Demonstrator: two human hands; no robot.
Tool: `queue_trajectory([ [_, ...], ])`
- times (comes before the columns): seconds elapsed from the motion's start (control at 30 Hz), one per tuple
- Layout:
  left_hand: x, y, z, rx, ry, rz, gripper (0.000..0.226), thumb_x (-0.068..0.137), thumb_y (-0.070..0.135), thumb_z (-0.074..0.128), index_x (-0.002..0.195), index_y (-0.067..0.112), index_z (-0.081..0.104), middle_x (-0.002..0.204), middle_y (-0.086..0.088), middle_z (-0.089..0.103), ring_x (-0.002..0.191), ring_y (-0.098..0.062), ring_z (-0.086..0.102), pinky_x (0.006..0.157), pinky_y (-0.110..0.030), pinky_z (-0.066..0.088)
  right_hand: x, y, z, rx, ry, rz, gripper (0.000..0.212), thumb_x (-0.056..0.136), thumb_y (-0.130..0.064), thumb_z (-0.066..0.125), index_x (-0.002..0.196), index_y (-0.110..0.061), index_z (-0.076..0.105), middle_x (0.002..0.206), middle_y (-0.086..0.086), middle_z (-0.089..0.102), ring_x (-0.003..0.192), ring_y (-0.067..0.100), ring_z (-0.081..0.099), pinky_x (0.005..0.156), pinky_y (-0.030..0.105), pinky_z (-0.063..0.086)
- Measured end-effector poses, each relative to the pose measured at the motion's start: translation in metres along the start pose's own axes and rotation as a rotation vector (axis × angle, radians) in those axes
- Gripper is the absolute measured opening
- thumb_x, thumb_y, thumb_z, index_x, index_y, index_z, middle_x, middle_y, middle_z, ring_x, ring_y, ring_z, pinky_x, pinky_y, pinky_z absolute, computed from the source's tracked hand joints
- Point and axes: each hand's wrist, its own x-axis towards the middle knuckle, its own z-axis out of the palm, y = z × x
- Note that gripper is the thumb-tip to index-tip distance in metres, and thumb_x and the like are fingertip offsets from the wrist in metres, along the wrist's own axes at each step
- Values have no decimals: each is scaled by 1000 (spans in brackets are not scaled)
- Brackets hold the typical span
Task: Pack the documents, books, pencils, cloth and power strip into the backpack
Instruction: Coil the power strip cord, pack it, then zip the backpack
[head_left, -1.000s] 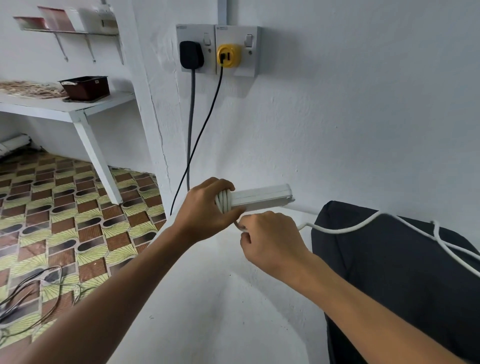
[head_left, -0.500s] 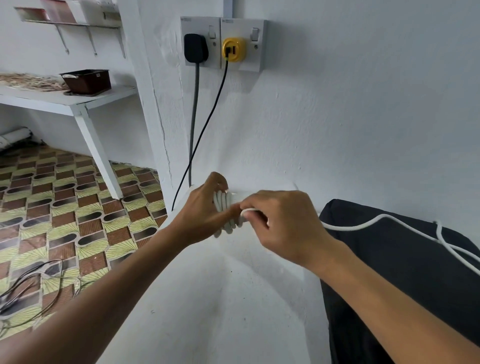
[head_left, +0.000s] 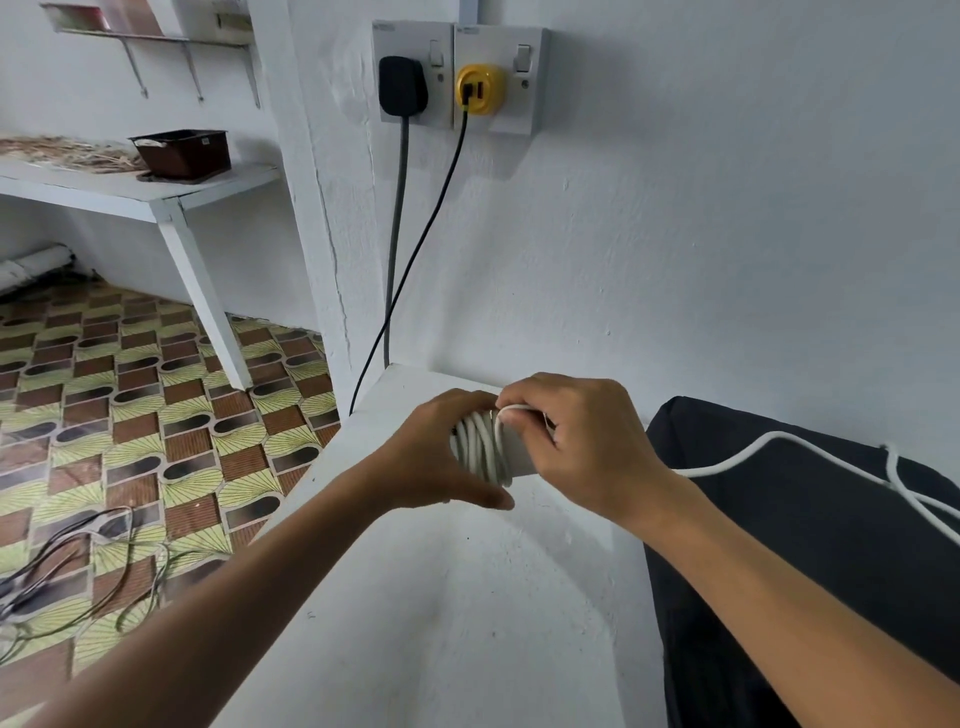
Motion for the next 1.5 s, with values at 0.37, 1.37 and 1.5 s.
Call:
queue_trajectory([
  [0.37, 5, -26, -12, 386, -21, -44, 71, 54, 41, 85, 117, 34, 53, 104, 11, 60, 90, -12, 55, 74, -28, 50, -17, -7, 2, -188, -221, -51, 29, 87, -33, 47, 74, -20, 70, 60, -8, 63, 48, 12, 53, 46, 29, 46],
  [1.37, -1, 7, -4, -920, 251, -270, 27, 75, 26, 63, 92, 5, 66, 75, -20, 60, 61, -28, 57, 60, -38, 50, -2, 14, 30, 104, -414, 475, 7, 90, -9, 50, 89, -13, 55, 77, 4, 59, 72, 25, 55, 66, 33, 46],
  [1.5, 1, 9, -3, -895, 211, -283, 36, 74, 27, 64, 98, 1, 65, 82, -25, 61, 65, -31, 58, 63, -41, 49, -7, 8, 23, -47, -416, 475, 16, 88, -25, 58, 101, -16, 59, 79, 0, 58, 76, 25, 57, 71, 34, 49],
])
